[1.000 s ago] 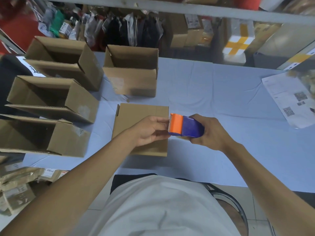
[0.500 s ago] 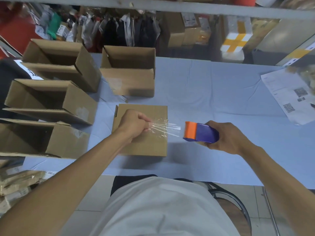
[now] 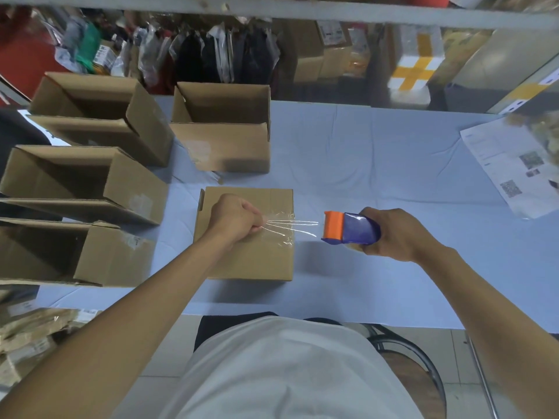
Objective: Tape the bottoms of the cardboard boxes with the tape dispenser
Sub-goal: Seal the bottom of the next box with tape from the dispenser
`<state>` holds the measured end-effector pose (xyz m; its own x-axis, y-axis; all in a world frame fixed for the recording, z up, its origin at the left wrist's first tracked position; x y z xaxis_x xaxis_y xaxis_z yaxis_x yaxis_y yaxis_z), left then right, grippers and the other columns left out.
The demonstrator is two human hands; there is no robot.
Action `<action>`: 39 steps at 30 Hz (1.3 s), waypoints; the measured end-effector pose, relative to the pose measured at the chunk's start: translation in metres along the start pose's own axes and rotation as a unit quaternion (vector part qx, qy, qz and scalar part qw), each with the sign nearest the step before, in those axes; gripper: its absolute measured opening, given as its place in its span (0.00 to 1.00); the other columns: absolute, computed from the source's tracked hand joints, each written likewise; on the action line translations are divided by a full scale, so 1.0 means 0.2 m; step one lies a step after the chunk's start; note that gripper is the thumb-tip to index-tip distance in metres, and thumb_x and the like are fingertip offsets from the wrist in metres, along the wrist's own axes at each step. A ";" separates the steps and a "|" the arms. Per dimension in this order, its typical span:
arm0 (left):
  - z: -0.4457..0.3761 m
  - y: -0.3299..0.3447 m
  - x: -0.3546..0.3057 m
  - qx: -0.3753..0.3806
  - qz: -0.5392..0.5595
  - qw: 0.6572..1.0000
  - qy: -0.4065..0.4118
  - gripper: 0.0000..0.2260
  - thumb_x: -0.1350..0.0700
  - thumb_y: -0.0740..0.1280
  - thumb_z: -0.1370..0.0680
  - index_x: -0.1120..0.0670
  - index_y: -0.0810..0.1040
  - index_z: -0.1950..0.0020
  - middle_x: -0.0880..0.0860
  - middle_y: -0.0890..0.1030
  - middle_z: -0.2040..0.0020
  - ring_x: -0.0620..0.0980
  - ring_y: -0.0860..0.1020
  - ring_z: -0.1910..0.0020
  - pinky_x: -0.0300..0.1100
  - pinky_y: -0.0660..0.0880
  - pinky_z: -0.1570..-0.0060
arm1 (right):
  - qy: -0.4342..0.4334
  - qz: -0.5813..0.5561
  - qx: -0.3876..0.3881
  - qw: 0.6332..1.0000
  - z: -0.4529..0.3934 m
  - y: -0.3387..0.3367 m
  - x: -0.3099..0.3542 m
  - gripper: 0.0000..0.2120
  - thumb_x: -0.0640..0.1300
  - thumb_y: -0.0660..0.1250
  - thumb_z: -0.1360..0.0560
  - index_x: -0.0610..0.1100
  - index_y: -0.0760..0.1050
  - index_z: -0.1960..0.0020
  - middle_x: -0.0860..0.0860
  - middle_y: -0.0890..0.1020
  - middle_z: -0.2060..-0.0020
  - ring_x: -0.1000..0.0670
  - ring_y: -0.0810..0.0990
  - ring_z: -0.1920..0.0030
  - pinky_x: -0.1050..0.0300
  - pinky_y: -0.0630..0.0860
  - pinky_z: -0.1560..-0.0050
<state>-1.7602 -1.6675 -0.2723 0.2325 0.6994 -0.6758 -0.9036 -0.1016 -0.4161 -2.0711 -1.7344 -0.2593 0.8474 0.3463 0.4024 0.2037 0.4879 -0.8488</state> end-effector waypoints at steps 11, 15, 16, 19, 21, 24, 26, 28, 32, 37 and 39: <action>-0.04 0.14 -0.26 -0.048 -0.494 0.857 0.139 0.10 0.56 0.74 0.28 0.56 0.79 0.51 0.56 0.80 0.49 0.58 0.80 0.49 0.43 0.70 0.61 | 0.005 0.101 0.108 0.989 -0.21 0.18 0.08 0.17 0.59 0.71 0.35 0.56 0.68 0.54 0.58 0.77 0.65 0.52 0.77 0.63 0.60 0.69 0.68; -0.04 0.22 -0.28 0.036 -0.466 0.845 0.259 0.06 0.57 0.67 0.23 0.46 0.74 0.50 0.52 0.72 0.54 0.54 0.74 0.48 0.46 0.70 0.57 | 0.008 0.132 0.132 0.982 -0.26 0.22 0.14 0.17 0.56 0.71 0.37 0.55 0.68 0.53 0.55 0.78 0.64 0.51 0.78 0.64 0.59 0.71 0.68; -0.01 0.26 -0.27 0.092 -0.420 0.851 0.301 0.07 0.55 0.64 0.21 0.42 0.72 0.52 0.51 0.69 0.54 0.50 0.71 0.48 0.48 0.70 0.55 | 0.011 0.138 0.136 0.981 -0.27 0.23 0.15 0.17 0.55 0.71 0.37 0.55 0.68 0.53 0.54 0.78 0.64 0.51 0.77 0.64 0.59 0.69 0.69; 0.08 0.35 -0.19 0.155 -0.455 0.782 0.398 0.06 0.50 0.59 0.20 0.40 0.74 0.46 0.47 0.64 0.43 0.49 0.62 0.42 0.48 0.66 0.47 | 0.021 0.153 0.150 0.977 -0.29 0.23 0.22 0.17 0.53 0.71 0.38 0.54 0.67 0.55 0.54 0.75 0.66 0.53 0.74 0.68 0.60 0.64 0.71; 0.08 0.38 -0.13 0.110 -0.513 0.742 0.417 0.09 0.52 0.59 0.21 0.41 0.72 0.43 0.50 0.62 0.41 0.54 0.62 0.40 0.51 0.66 0.46 | 0.028 0.159 0.157 0.974 -0.31 0.23 0.27 0.18 0.52 0.72 0.38 0.53 0.67 0.54 0.54 0.73 0.67 0.54 0.72 0.69 0.60 0.63 0.72; 0.07 0.40 -0.12 0.069 -0.531 0.743 0.401 0.07 0.54 0.60 0.22 0.43 0.71 0.46 0.52 0.63 0.38 0.59 0.63 0.38 0.54 0.65 0.46 | 0.050 0.160 0.181 0.969 -0.31 0.26 0.31 0.17 0.53 0.72 0.40 0.51 0.70 0.55 0.53 0.75 0.65 0.52 0.74 0.67 0.60 0.66 0.70; 0.07 0.42 -0.12 0.067 -0.528 0.753 0.387 0.05 0.53 0.60 0.22 0.43 0.71 0.49 0.52 0.62 0.36 0.59 0.63 0.37 0.56 0.64 0.44 | 0.086 0.173 0.193 0.962 -0.31 0.25 0.32 0.16 0.54 0.70 0.42 0.48 0.73 0.58 0.51 0.76 0.64 0.50 0.75 0.67 0.61 0.67 0.70; 0.07 0.43 -0.12 0.071 -0.522 0.764 0.373 0.04 0.52 0.59 0.22 0.43 0.71 0.50 0.52 0.62 0.35 0.58 0.62 0.36 0.56 0.64 0.43 | 0.111 0.195 0.203 0.953 -0.30 0.24 0.33 0.14 0.54 0.71 0.41 0.47 0.74 0.60 0.50 0.76 0.64 0.50 0.74 0.68 0.61 0.67 0.70; 0.05 0.44 -0.10 0.065 -0.499 0.791 0.347 0.04 0.51 0.59 0.22 0.43 0.71 0.55 0.51 0.62 0.35 0.57 0.61 0.37 0.54 0.62 0.44 | 0.141 0.170 0.155 0.963 -0.28 0.19 0.30 0.15 0.54 0.71 0.39 0.47 0.69 0.63 0.50 0.76 0.65 0.50 0.73 0.69 0.61 0.65 0.70; 0.05 0.48 -0.11 0.045 -0.515 0.794 0.321 0.07 0.58 0.61 0.26 0.47 0.76 0.55 0.53 0.59 0.36 0.57 0.60 0.41 0.51 0.59 0.51 | 0.154 0.161 -0.060 0.973 -0.14 0.06 0.18 0.27 0.66 0.71 0.32 0.46 0.69 0.49 0.51 0.76 0.63 0.45 0.76 0.63 0.57 0.63 0.68; 0.08 0.48 -0.10 0.022 -0.485 0.813 0.320 0.07 0.54 0.61 0.29 0.48 0.78 0.55 0.53 0.59 0.36 0.55 0.58 0.42 0.50 0.56 0.52 | 0.110 0.125 -0.121 0.979 -0.07 0.10 0.16 0.23 0.56 0.71 0.26 0.45 0.69 0.39 0.47 0.79 0.50 0.42 0.78 0.51 0.55 0.67 0.64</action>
<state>-1.8576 -1.6796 -0.2884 0.9708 -0.0782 -0.2267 -0.1919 0.3137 -0.9299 -2.0329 -1.7245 -0.2690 0.9651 0.2375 0.1100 0.0630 0.1971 -0.9783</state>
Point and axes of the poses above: each hand's wrist, its own z-axis away from the middle knuckle, its own y-axis out of the palm, x = y × z, the point moved 8 cm from there along -z, towards the middle knuckle
